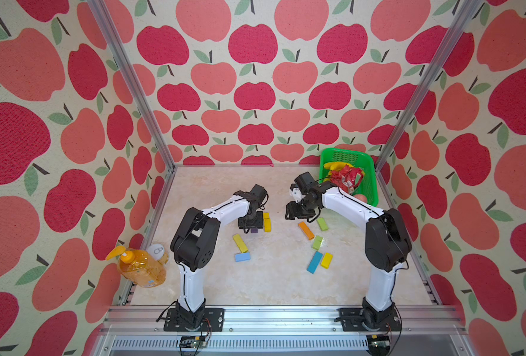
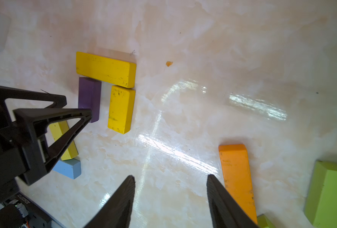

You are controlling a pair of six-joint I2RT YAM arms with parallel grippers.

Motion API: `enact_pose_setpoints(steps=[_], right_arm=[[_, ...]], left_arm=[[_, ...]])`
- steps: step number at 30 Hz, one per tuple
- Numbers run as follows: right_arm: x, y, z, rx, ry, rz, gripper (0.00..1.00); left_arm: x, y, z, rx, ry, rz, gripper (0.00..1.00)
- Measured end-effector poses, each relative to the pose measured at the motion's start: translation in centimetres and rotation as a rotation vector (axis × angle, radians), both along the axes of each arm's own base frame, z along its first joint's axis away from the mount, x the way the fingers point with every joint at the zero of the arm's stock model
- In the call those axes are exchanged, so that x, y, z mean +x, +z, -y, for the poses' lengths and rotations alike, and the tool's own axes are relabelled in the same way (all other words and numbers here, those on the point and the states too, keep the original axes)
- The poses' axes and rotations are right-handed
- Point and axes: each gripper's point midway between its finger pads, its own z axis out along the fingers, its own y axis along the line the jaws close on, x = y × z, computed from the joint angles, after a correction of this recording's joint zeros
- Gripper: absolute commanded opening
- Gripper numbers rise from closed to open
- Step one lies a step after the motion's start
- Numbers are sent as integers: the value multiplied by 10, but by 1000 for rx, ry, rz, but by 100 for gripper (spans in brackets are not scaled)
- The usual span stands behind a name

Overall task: Assemble the letter p with building blocks
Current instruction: Adjust the building block at the center of the board.

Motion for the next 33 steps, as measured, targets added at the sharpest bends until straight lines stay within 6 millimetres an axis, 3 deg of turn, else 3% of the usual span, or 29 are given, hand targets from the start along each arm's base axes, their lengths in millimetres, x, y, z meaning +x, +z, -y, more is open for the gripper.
enact_pose_setpoints(steps=[2,4,5,7,8,11,14,17,21,33], right_arm=[[0,9,-6,21,12,12,48],[0,19,-17,50,29,19,36],[-2,24,-26,73,44,18,25],[-7,32,-45,123,74,5,3],[-10,35,-57,155,88,-11,0],[-19,30,-85,218,119,-76,0],[-25,12,-103,227,130,-150,0],[-31,-10,-115,213,131,-215,0],[-38,-30,-124,184,115,-278,0],[-26,-42,-140,139,67,-306,0]], left_arm=[[0,22,-3,-15,4,63,67],[5,44,-4,-40,9,127,64],[8,52,-5,-52,13,153,61],[13,59,-12,-62,22,185,53],[15,58,-18,-63,32,191,48],[13,44,-35,-68,63,167,38],[9,32,-49,-65,85,135,32],[6,32,-53,-77,85,136,30],[3,41,-56,-102,89,166,31],[-8,41,-79,-145,135,183,32]])
